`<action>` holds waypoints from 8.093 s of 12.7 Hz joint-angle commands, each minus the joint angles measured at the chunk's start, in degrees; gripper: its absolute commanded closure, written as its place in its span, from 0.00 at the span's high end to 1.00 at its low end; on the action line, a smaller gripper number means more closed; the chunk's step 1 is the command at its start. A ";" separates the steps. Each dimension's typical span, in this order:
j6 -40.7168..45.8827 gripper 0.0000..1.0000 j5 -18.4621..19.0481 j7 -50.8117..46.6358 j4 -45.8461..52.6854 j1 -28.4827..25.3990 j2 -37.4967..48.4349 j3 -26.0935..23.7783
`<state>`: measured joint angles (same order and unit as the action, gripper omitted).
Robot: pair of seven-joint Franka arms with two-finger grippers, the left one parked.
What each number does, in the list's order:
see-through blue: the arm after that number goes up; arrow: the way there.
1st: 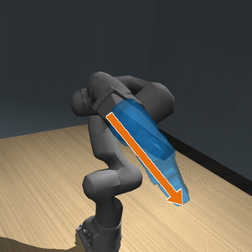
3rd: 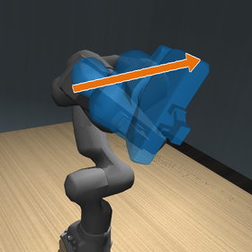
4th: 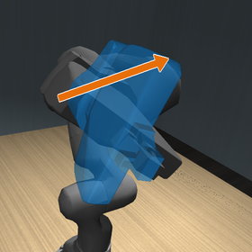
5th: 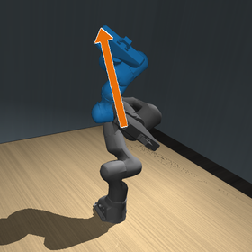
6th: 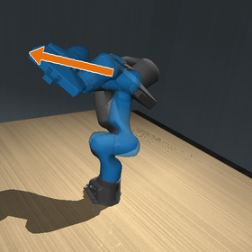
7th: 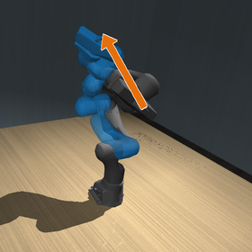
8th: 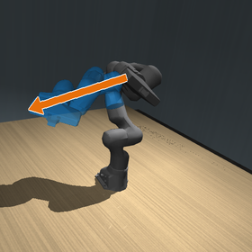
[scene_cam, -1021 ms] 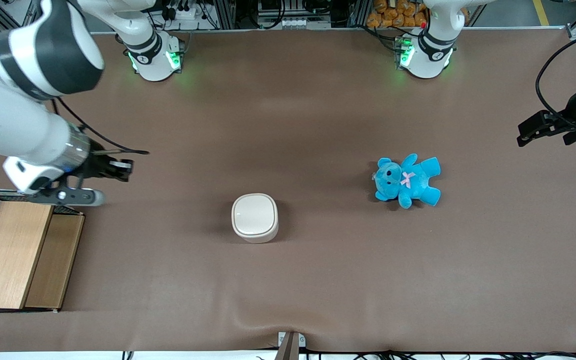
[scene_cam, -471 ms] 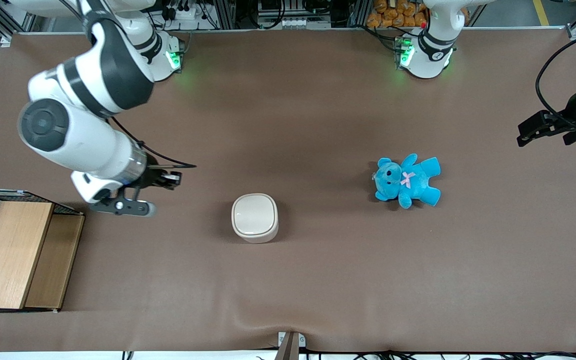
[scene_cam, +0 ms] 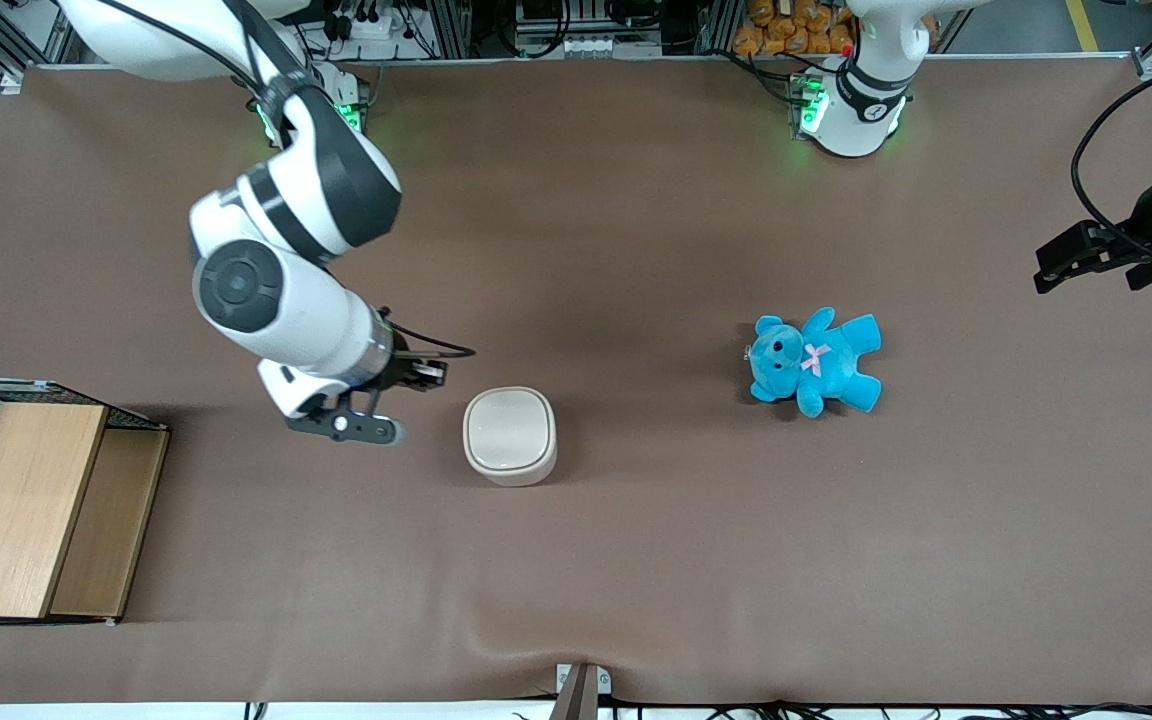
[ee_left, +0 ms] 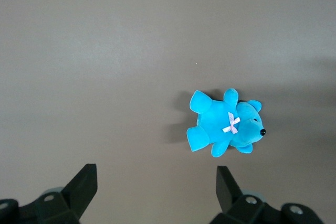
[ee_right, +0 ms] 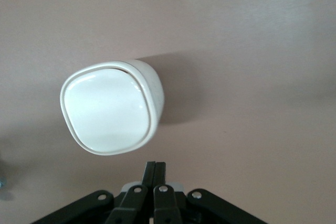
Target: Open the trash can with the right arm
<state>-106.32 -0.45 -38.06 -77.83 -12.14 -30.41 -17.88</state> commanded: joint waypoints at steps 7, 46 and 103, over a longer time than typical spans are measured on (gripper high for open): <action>-7.84 0.00 1.85 -3.95 6.55 -2.53 -9.40 0.38; 3.48 0.00 -8.68 -13.70 21.14 -3.85 -12.32 -3.22; 19.40 1.00 -0.07 37.44 -10.15 13.81 31.11 20.95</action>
<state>-87.01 -0.29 -1.36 -88.75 2.02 1.12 2.70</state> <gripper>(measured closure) 0.000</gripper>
